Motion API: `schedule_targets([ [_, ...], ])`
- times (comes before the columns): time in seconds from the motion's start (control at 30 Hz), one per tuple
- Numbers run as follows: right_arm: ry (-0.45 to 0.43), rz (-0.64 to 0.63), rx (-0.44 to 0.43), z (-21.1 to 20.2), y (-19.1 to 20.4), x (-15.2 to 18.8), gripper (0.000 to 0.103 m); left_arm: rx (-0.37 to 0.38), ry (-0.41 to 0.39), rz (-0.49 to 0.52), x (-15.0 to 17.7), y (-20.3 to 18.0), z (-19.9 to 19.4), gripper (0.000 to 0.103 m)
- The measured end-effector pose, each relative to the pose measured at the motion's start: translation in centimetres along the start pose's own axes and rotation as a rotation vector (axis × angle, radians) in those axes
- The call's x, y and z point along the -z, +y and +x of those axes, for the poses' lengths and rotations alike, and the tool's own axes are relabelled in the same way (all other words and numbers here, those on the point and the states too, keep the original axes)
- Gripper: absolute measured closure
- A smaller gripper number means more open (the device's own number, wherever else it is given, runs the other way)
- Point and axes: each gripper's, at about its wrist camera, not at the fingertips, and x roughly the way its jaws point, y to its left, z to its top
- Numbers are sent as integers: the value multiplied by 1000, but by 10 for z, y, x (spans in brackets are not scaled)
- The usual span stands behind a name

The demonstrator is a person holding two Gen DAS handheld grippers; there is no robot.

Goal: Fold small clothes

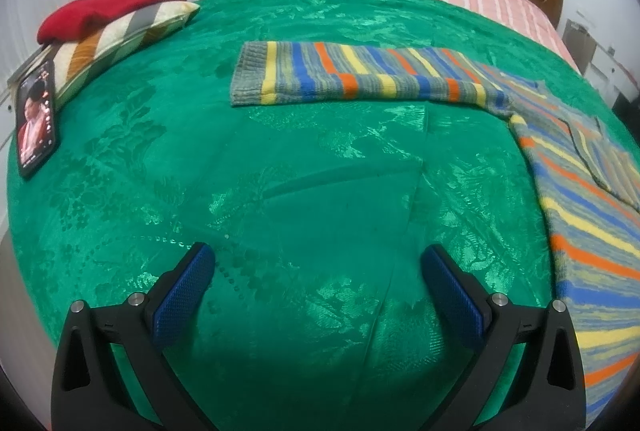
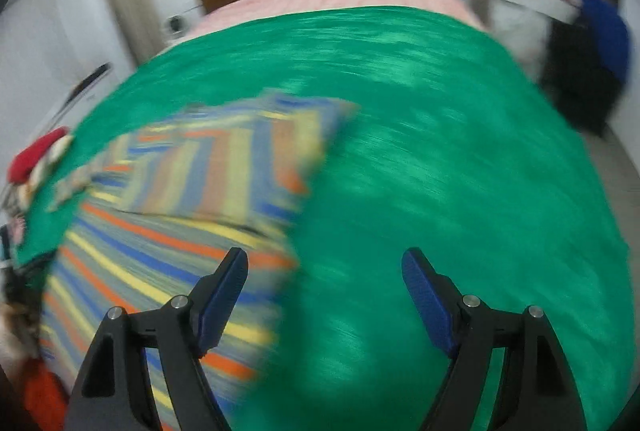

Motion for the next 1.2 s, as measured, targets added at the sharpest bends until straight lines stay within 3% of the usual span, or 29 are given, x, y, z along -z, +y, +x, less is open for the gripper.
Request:
schedule_targets([
  [0.17,-60,166,106,-9,-68,46,24,-12,-10,5,2,-2,-1,0],
  [0.27,-82,199,87,-5,-85,66,21,-18,-16,8,3,-2,-2,0],
  [0.47,-104,171,50,0,-83,71,8,-22,-19,10,4,-3,-2,0],
  [1.03,-116,174,42,6,-80,73,8,-38,-14,3,3,-5,-2,0],
  [1.2,-114,173,43,7,-79,73,8,-9,-13,15,3,-2,-2,0],
])
